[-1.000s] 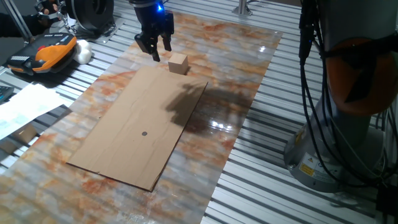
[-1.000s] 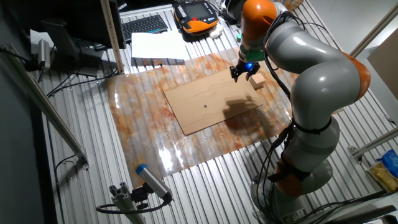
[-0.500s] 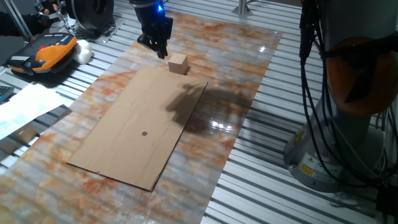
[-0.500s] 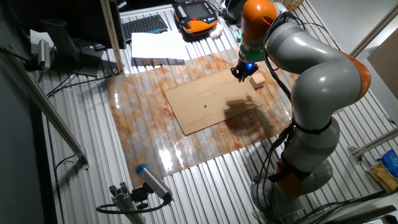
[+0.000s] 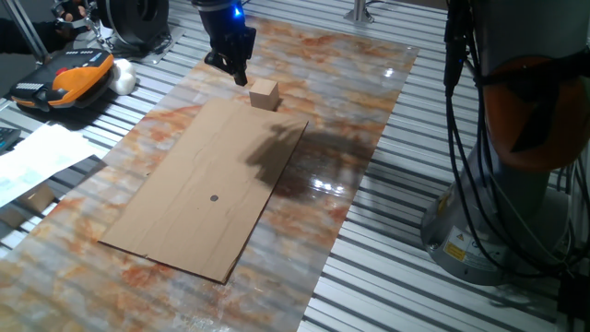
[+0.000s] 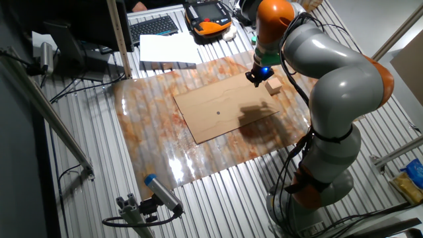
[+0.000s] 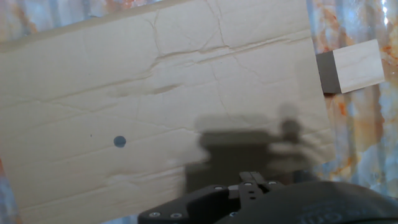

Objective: Grab the block and place it at the designated location

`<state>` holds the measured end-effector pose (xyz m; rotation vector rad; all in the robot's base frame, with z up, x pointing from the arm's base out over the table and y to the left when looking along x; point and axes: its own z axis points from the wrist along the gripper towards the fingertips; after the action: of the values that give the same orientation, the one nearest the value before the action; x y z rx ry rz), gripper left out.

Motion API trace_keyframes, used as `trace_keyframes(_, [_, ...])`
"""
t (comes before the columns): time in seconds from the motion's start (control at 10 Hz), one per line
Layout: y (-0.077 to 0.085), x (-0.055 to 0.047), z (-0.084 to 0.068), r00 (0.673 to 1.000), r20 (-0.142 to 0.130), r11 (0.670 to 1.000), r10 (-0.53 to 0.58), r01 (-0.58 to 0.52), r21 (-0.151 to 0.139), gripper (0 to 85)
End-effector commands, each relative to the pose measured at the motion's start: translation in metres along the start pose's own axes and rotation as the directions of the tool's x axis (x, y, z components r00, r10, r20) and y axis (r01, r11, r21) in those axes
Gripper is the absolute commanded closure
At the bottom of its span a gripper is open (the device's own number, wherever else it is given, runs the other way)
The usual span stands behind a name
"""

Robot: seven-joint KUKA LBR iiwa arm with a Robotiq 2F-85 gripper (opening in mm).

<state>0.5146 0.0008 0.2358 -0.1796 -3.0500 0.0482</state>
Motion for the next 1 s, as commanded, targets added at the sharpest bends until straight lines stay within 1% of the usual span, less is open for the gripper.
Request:
trace_keyframes(0.0, [0.0000,0.0000,0.0000,1.000,-0.001,1.000,0.000,0.000,0.000,85.0])
trace_keyframes(0.9, [0.0000,0.0001,0.0000,1.000,-0.001,1.000,0.001,-0.001,0.000,85.0])
